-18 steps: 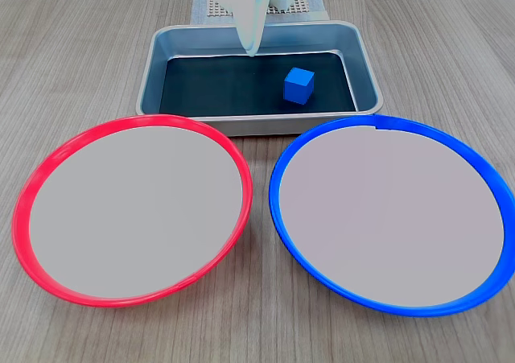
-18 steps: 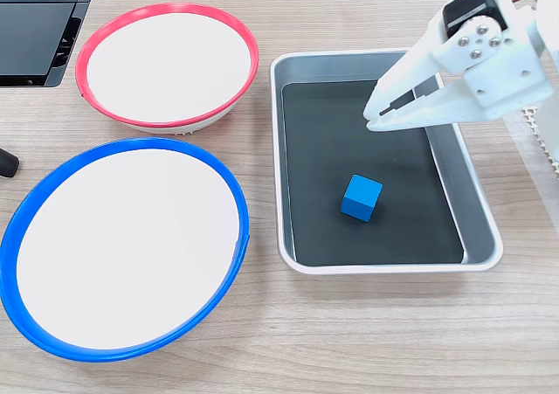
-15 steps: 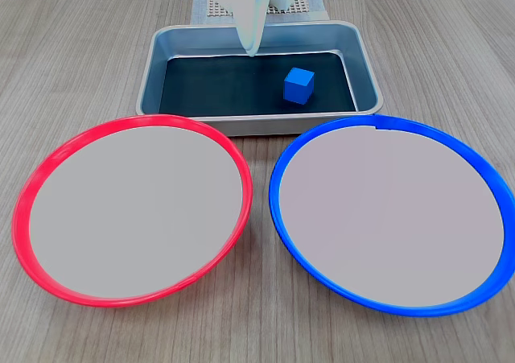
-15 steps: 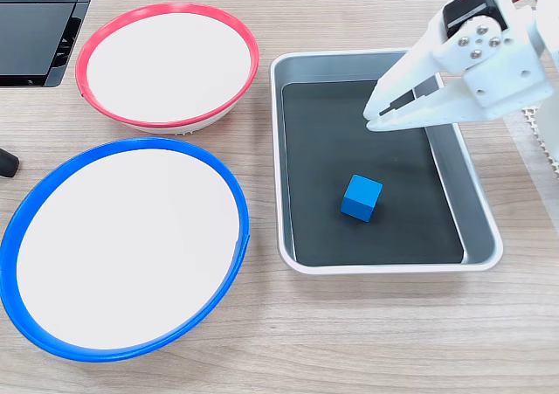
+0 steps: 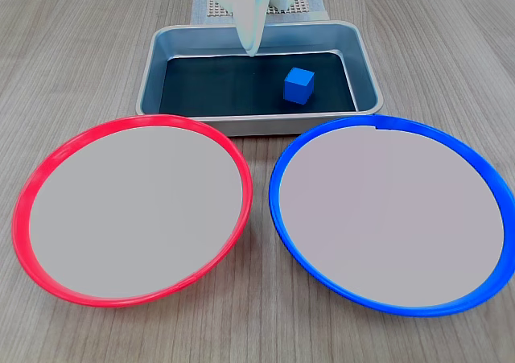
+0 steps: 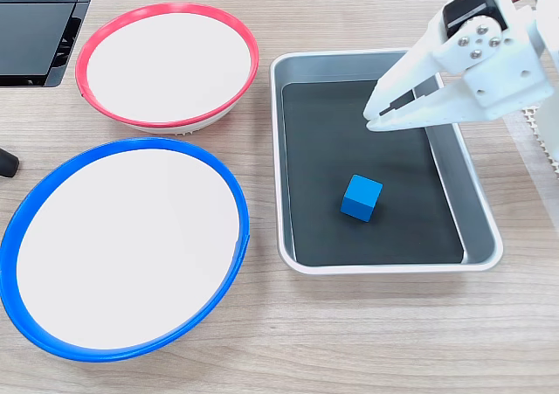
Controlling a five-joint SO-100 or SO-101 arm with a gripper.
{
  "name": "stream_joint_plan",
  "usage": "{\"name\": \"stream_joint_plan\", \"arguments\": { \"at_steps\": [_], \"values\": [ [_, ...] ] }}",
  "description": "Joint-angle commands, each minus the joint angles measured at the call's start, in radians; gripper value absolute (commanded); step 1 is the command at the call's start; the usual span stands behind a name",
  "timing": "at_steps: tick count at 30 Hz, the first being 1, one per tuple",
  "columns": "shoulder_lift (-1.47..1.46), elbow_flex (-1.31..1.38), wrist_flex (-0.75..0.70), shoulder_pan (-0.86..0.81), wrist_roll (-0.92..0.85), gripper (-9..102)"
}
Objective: Move a blue block from tray to blue dish
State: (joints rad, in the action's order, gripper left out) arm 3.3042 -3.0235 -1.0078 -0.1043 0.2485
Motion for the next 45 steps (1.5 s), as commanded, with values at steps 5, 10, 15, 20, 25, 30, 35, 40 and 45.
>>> {"name": "stream_joint_plan", "arguments": {
  "at_steps": [5,10,15,20,25,30,35,40,45],
  "values": [
    [0.023,0.0,-0.003,0.002,0.003,0],
    [0.023,0.0,-0.003,0.002,0.003,0],
    [0.023,0.0,-0.003,0.002,0.003,0],
    [0.023,0.0,-0.003,0.002,0.003,0],
    [0.023,0.0,-0.003,0.002,0.003,0],
    [0.023,0.0,0.017,0.003,-0.046,0],
    [-0.011,0.072,0.14,-0.015,-0.449,0],
    [-0.272,0.25,0.327,-0.017,-0.913,0],
    [-0.624,0.512,0.313,0.0,-1.039,0]
  ]
}}
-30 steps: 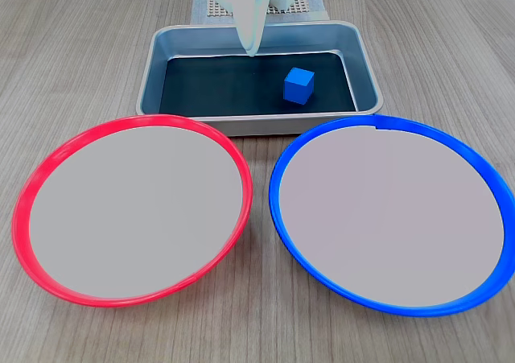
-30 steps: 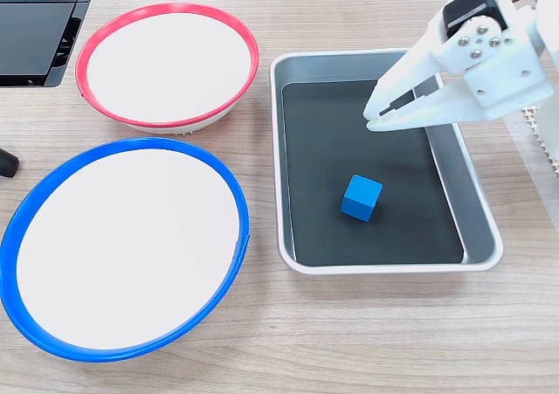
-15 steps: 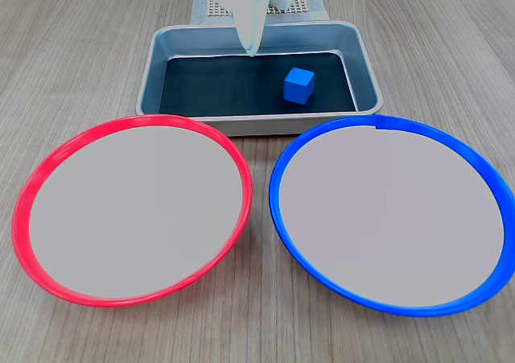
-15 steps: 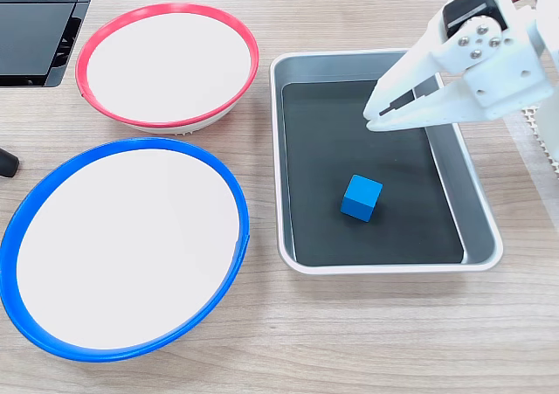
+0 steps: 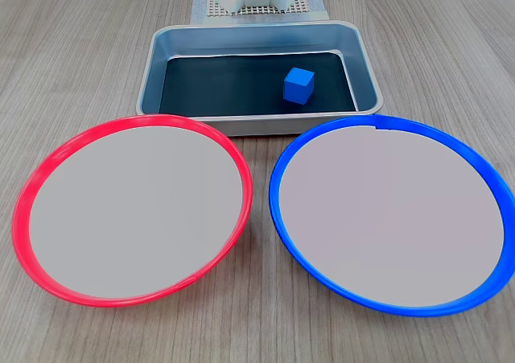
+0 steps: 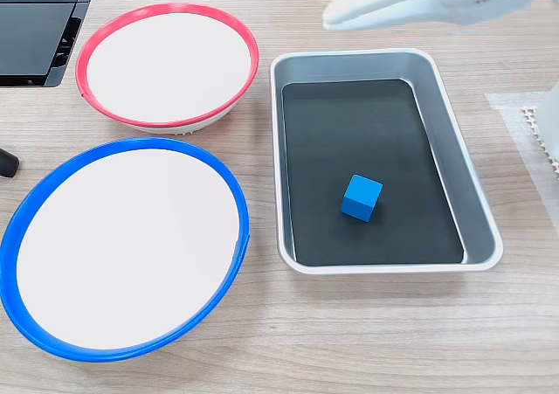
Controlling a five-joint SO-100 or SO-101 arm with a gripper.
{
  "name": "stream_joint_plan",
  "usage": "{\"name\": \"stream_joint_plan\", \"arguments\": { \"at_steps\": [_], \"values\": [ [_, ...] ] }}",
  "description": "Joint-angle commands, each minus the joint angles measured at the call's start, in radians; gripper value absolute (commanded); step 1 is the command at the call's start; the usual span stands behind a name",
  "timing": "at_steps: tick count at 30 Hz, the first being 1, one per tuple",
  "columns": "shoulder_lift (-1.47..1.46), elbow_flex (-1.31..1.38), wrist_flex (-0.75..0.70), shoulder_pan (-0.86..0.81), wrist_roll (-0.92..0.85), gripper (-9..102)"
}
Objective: Move a blue block from tray to blue dish
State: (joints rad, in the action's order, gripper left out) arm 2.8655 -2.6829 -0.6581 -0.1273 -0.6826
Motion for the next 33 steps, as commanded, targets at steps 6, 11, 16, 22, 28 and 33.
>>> {"name": "stream_joint_plan", "arguments": {
  "at_steps": [6,11,16,22,28,33],
  "values": [
    [-0.555,0.514,-0.503,0.204,-0.489,7],
    [-0.719,0.552,-0.66,0.265,-0.741,20],
    [-0.844,0.46,-0.531,0.232,-0.891,25],
    [-1.074,0.532,-0.377,0.212,-0.851,25],
    [-1.144,0.568,-0.35,0.216,-0.808,25],
    [-1.141,0.529,-0.337,0.213,-0.811,23]
  ]
}}
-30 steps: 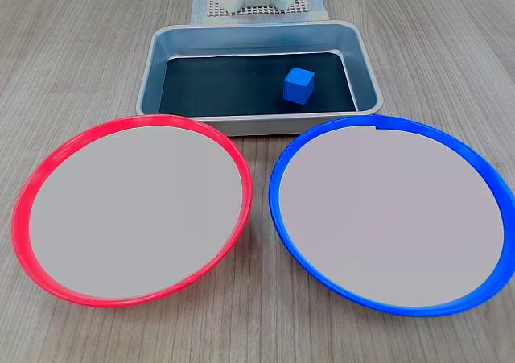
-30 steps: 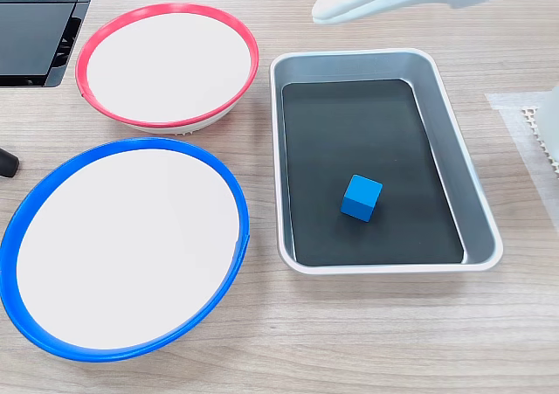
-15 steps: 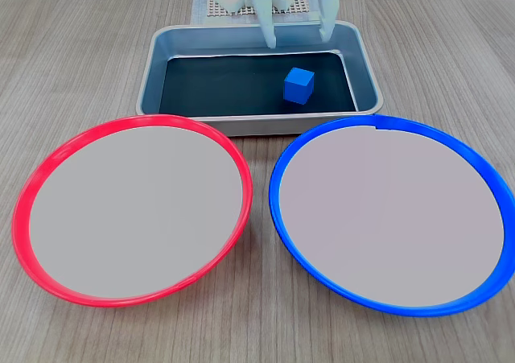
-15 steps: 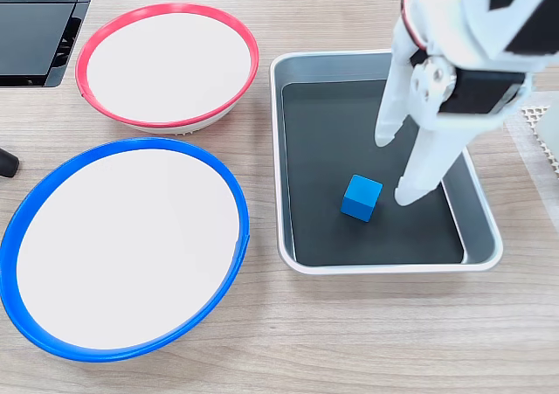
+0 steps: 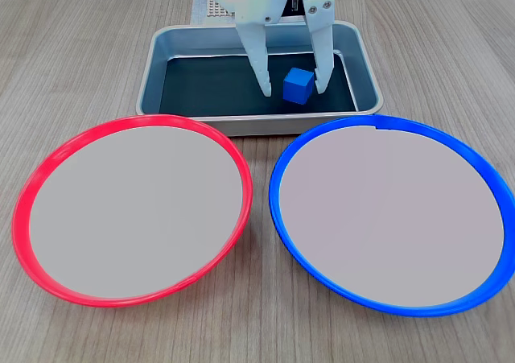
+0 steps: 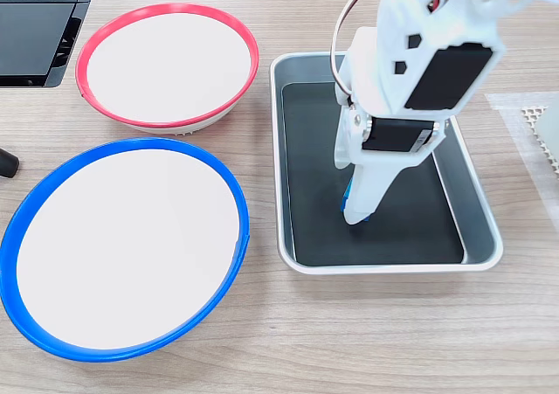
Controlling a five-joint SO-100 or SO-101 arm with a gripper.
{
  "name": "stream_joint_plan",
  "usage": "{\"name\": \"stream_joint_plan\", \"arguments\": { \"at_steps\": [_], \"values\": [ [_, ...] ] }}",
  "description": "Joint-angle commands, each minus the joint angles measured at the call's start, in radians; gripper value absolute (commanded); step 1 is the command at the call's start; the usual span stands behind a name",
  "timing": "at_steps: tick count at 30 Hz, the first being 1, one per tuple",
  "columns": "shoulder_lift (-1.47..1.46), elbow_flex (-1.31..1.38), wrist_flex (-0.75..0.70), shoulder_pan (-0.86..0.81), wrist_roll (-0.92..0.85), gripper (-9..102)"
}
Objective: Move a blue block from tray to blue dish
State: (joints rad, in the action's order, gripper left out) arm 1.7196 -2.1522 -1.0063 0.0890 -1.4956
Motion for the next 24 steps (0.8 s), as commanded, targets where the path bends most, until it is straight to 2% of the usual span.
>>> {"name": "stream_joint_plan", "arguments": {
  "at_steps": [1,7,11,16,24],
  "values": [
    [0.009,-0.012,0.014,-0.003,0.002,23],
    [0.049,-0.072,0.008,0.003,0.006,22],
    [0.077,-0.097,0.009,0.009,0.031,8],
    [0.098,-0.104,0.048,0.009,0.049,0],
    [0.118,0.034,0.107,0.049,0.173,0]
  ]
}}
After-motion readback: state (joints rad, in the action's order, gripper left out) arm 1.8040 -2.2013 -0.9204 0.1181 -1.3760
